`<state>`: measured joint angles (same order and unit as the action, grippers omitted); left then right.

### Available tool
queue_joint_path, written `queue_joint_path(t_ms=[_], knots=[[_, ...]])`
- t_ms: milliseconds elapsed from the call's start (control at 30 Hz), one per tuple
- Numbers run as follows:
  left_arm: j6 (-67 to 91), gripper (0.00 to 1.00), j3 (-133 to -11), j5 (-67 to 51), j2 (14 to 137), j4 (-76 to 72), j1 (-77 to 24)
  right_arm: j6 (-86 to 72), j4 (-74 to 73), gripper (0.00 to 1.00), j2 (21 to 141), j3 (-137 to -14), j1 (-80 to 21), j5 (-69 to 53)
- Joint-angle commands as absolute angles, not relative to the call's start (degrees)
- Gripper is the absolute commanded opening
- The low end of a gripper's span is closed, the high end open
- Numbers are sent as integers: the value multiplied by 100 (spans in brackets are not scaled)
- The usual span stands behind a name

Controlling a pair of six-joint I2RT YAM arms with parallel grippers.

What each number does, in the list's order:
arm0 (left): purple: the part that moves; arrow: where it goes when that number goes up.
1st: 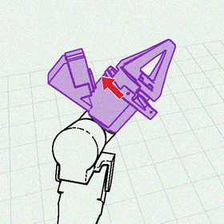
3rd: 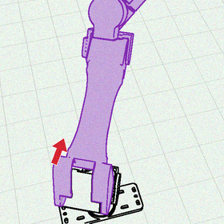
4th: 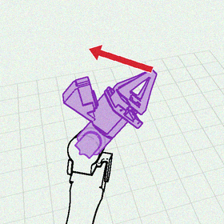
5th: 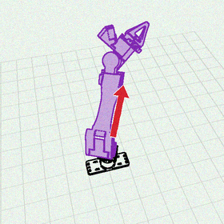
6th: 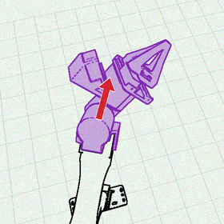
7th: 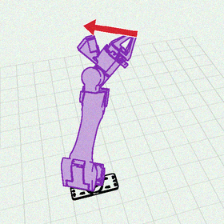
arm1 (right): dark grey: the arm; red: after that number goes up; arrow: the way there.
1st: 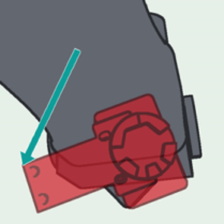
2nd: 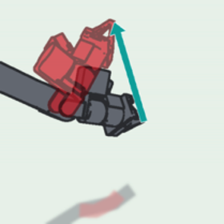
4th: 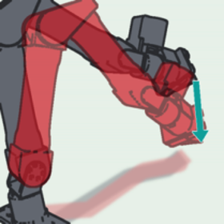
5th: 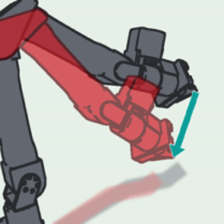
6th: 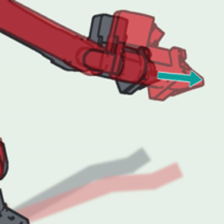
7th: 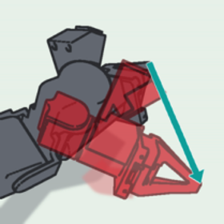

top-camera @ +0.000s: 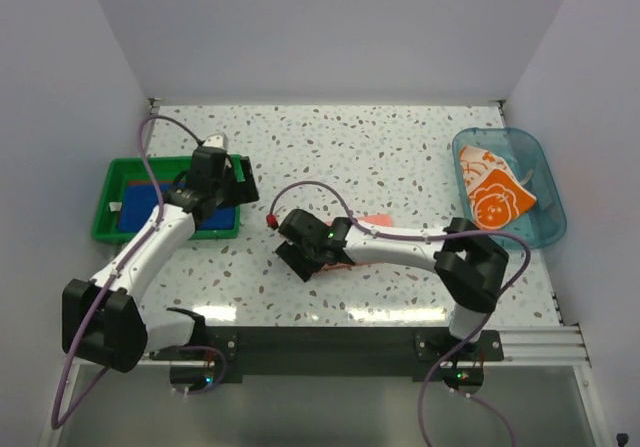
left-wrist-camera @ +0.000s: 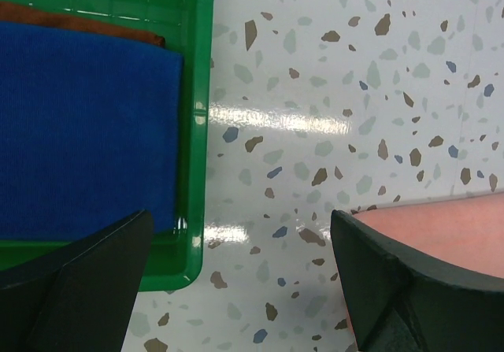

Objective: Fold and stack the towels
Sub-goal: Neatly place the folded towel into the bin

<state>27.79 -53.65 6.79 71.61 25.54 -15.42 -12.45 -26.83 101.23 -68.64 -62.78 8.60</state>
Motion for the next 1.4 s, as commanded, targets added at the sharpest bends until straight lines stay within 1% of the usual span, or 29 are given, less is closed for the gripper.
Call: queue_joint_path(t_ms=[0,67,167,400,500,567,633,700,733,767,800,967,1067,1133,1367], knots=[[2637,100,-5282,598,6952,2716,-1459,-923,-2874,61,10475,-7321,-6345,1204],[2619,100,-5291,624,6943,2786,-1433,-835,-2909,57,10634,-7461,-6381,1222],[2567,100,-5326,677,6952,2839,-1415,-765,-2909,55,10898,-7576,-6434,1160],[2549,100,-5370,607,7031,2874,-1397,-694,-3049,55,11451,-7725,-6513,1134],[2575,100,-5388,432,7093,2874,-1397,-800,-3260,53,11785,-7752,-6548,1432],[2619,100,-5405,361,7137,2883,-1397,-922,-3331,46,11997,-7708,-6548,1773],[2645,100,-5431,264,7189,2892,-1397,-975,-3392,30,12085,-7620,-6548,1924],[2672,100,-5449,194,7224,2909,-1397,-958,-3332,18,12050,-7541,-6539,1942],[2707,100,-5467,167,7268,2935,-1397,-949,-3296,7,11989,-7524,-6539,1916],[2716,100,-5475,123,7277,2936,-1397,-932,-3113,2,11814,-7489,-6530,1864],[2716,100,-5484,71,7303,2944,-1397,-906,-3016,0,11699,-7419,-6522,1741],[2997,100,-5555,-307,7427,2980,-1406,-1045,-2164,0,10803,-7023,-6268,1153],[3207,100,-5528,-816,7576,2822,-1424,-1256,-1391,0,10258,-6646,-6048,783],[3409,100,-5502,-1185,7716,2673,-1468,-1371,-1126,0,9969,-6408,-5951,582],[4069,100,-5599,-1362,8191,2391,-2336,-1819,-63,0,9335,-5731,-5695,422]])
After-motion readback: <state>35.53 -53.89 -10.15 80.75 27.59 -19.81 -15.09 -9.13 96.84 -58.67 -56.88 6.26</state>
